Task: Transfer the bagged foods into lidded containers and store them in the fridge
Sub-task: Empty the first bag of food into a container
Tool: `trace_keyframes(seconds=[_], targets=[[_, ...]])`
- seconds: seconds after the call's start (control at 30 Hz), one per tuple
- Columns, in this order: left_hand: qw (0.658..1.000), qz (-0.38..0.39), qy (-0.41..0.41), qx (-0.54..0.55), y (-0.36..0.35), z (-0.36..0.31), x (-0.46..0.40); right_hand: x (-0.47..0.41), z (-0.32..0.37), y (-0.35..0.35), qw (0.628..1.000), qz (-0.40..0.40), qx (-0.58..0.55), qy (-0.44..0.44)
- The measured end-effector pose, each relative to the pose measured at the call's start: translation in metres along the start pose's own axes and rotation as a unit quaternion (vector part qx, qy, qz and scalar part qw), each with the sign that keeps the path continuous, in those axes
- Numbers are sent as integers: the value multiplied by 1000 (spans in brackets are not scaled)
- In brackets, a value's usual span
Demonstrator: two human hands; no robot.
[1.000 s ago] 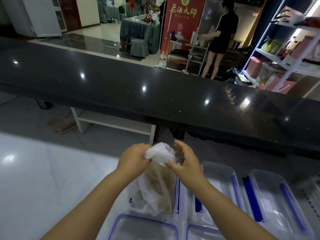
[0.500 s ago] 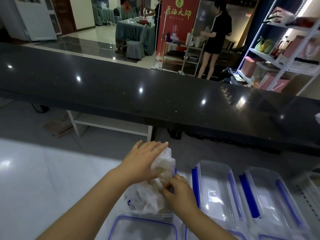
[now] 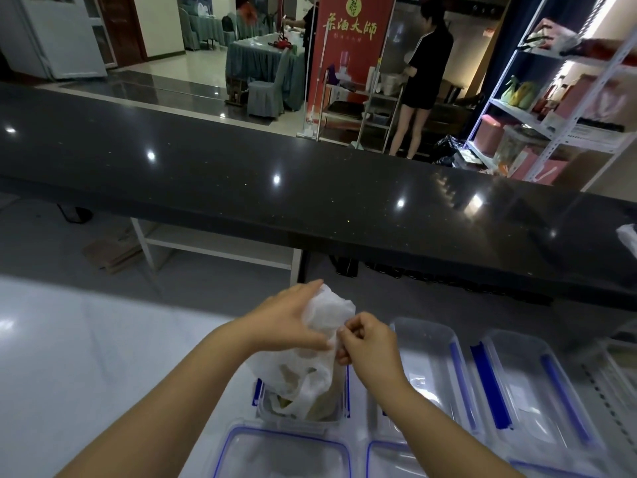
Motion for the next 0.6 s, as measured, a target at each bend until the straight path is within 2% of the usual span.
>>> trace_keyframes(seconds=[0.17, 0.27, 0.4, 0.6], targets=[[988, -12, -16, -154, -16, -13, 9, -4, 17, 0, 999, 12, -13, 26], [990, -43, 15, -131, -11, -4, 6, -7, 26, 0, 999, 15, -23, 44], [988, -91, 6, -123, 11, -1, 2, -12, 38, 3, 996, 23, -14, 83], [986, -115, 21, -118, 29, 10, -3, -7, 38, 5, 993, 31, 8, 113]])
Point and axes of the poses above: each hand's wrist, its own x-axis away from the middle knuckle, its own y-axis out of the back of the hand, z = x × y, the point moved 9 cm from there along -x, towards the middle knuckle, and after that the axes turned 1 degree about -x, right-handed, at the moved point
